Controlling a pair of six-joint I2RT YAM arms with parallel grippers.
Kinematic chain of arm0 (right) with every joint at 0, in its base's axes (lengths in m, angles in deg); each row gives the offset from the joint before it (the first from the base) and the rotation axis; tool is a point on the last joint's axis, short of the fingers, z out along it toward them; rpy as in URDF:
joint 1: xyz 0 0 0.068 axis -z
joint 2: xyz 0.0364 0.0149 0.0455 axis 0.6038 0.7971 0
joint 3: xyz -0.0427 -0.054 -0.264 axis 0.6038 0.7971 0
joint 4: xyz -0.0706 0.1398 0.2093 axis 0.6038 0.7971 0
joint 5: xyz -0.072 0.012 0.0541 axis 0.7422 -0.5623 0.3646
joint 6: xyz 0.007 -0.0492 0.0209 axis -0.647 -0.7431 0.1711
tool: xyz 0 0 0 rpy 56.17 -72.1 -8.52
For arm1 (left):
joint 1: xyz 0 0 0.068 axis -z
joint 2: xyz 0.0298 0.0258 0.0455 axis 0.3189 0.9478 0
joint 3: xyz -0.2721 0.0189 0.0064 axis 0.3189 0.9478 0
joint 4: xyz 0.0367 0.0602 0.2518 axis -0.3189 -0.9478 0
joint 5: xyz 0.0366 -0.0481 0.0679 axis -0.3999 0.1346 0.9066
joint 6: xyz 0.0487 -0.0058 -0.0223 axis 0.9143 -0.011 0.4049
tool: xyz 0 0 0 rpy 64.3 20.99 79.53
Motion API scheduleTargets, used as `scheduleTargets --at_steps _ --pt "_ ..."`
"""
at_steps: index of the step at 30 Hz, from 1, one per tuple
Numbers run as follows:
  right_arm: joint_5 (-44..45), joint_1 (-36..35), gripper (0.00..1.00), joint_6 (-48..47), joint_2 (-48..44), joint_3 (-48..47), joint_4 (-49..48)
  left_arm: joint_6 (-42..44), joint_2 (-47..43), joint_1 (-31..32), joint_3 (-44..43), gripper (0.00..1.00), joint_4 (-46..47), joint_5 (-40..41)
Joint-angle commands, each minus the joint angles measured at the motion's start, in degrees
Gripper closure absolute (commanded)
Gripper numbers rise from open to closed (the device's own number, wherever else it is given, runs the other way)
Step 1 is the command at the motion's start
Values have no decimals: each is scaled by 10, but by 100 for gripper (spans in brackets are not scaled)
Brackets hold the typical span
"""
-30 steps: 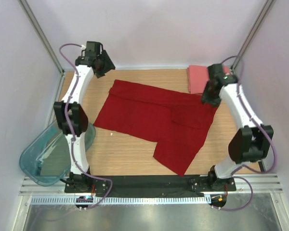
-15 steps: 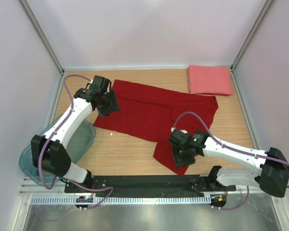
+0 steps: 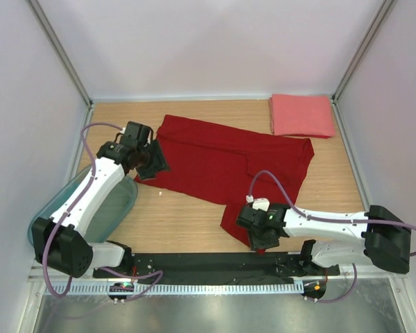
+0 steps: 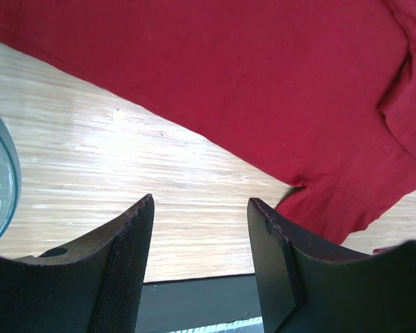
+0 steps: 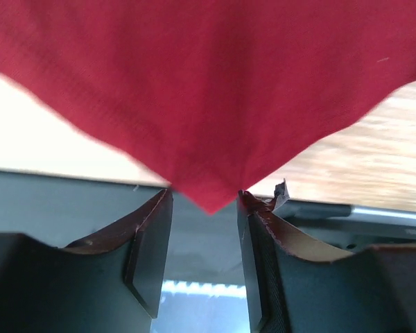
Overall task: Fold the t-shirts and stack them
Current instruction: Fold the tshirt
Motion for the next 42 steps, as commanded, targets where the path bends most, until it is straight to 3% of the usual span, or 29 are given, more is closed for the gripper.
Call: scheduleTargets --at_steps 1,11,24,30,33,34,36,42 --pt "87 -5 51 33 5 -18 17 -11 -11 0 -11 43 10 -13" --pt "172 15 52 163 -123 32 56 2 -7 -1 -19 43 2 -13" --pt "172 55 55 126 -21 44 -17 25 8 -1 -41 43 -8 -5" --pt "141 56 62 123 28 19 -16 33 13 -4 -46 43 -15 3" --pt "112 57 76 134 34 26 -32 40 19 -8 -51 42 -15 6" --pt "113 56 87 139 23 28 -31 41 21 -12 -55 43 -19 6" --pt "129 57 99 152 1 25 -4 46 30 -16 -59 42 -24 9" --pt "187 62 99 169 -97 -4 78 54 56 -44 -69 42 -41 35"
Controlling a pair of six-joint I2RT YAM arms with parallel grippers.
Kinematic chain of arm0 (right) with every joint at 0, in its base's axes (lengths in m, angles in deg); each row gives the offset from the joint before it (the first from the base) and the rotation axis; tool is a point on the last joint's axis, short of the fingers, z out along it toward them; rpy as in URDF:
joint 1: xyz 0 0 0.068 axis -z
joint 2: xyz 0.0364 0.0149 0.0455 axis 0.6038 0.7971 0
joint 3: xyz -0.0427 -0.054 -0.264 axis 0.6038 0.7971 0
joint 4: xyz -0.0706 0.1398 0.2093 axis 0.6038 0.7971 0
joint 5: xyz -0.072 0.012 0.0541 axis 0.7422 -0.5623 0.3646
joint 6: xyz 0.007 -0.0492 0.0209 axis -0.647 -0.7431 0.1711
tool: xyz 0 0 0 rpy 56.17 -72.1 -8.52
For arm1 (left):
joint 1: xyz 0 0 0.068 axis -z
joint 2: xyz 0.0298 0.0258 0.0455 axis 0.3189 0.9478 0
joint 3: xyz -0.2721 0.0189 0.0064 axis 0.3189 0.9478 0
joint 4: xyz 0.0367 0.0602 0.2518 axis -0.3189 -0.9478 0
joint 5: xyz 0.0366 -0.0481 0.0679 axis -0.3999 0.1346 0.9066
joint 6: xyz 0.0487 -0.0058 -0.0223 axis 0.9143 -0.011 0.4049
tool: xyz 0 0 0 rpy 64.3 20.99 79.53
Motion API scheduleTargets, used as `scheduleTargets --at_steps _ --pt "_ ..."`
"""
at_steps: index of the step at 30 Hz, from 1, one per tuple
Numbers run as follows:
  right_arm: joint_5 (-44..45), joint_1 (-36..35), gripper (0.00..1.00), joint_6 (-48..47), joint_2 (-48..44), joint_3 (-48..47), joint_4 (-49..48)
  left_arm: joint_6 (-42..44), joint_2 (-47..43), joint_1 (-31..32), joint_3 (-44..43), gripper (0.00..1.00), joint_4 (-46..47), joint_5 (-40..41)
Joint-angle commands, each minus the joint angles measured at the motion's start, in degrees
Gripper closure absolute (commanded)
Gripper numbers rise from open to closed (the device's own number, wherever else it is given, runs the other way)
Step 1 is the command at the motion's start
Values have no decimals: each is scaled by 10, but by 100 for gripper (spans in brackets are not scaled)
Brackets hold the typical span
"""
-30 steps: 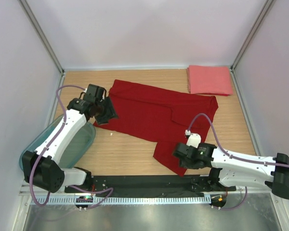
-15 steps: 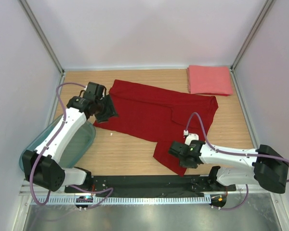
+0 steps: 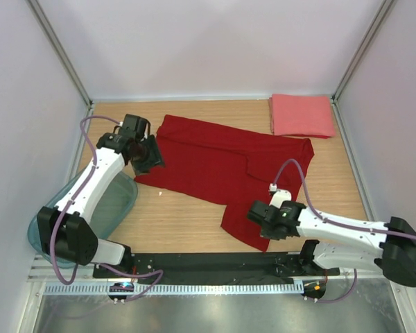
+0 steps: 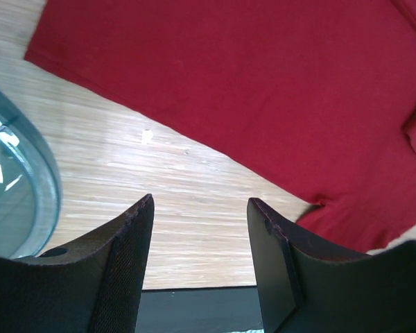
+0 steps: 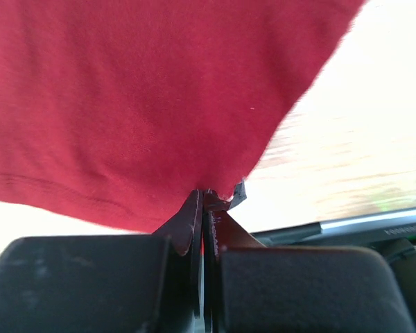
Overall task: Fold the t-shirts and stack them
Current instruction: Fold the tshirt
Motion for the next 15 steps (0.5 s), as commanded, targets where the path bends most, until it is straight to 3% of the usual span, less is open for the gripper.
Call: scheduleTargets --at_steps 1,5,13,14,15 --pt "57 7 99 26 -53 -25 54 13 12 -28 -22 43 -15 22" --pt "69 22 99 23 -73 -38 73 12 22 -46 -28 42 -10 16" --pt "12 28 98 54 -60 -10 36 21 42 -53 -31 42 -5 -6" --pt "1 32 95 50 -47 -10 34 24 45 -54 -30 42 -6 -6" --pt "-3 33 83 50 -38 -13 40 26 47 -54 -30 42 -6 -7"
